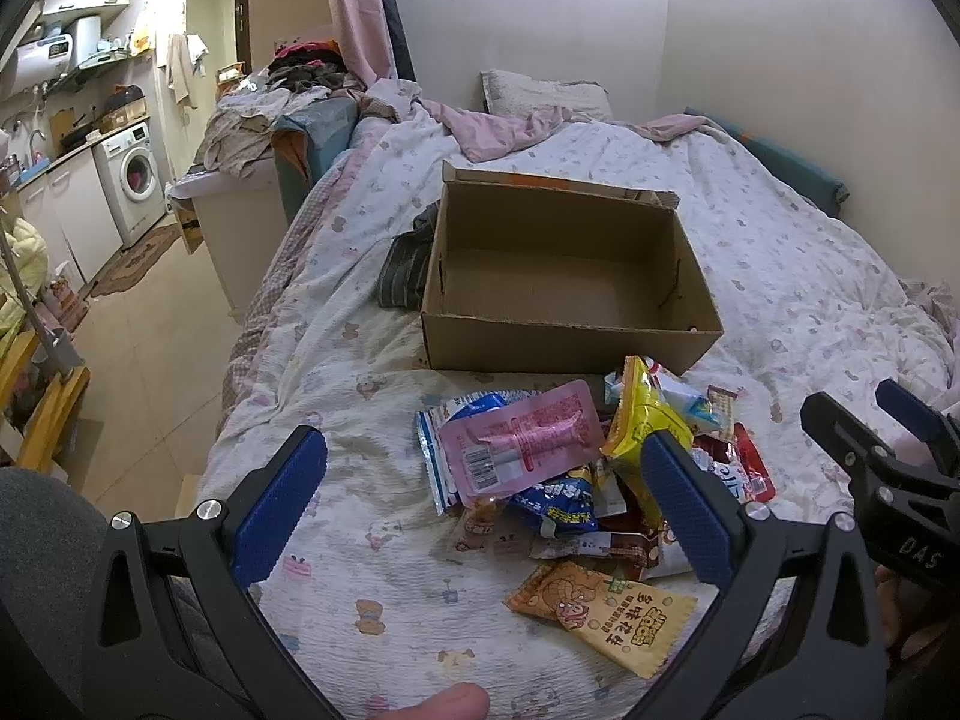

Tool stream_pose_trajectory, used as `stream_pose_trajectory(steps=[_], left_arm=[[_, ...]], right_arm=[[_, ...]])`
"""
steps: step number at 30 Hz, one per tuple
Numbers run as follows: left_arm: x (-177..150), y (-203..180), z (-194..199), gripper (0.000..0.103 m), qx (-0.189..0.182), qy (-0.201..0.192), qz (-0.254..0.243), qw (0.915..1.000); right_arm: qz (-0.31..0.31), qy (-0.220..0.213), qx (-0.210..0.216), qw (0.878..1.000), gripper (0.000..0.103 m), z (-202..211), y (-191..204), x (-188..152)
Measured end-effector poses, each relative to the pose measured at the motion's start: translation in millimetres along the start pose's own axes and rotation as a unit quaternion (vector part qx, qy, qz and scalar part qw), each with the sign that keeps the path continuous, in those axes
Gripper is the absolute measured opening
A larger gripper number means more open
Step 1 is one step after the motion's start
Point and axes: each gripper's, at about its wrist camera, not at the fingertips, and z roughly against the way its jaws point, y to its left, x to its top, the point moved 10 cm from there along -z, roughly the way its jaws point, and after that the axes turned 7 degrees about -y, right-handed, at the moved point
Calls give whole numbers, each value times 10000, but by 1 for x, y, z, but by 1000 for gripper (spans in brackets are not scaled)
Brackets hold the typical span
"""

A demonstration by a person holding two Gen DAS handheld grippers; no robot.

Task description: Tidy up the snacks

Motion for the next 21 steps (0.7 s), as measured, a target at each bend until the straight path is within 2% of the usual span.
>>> stream_pose_trajectory(steps=[21], left_arm=[[7, 6, 0, 103, 12, 12, 156, 9999]], right_arm=[[-36, 11, -15, 10000, 103, -1, -3, 0]])
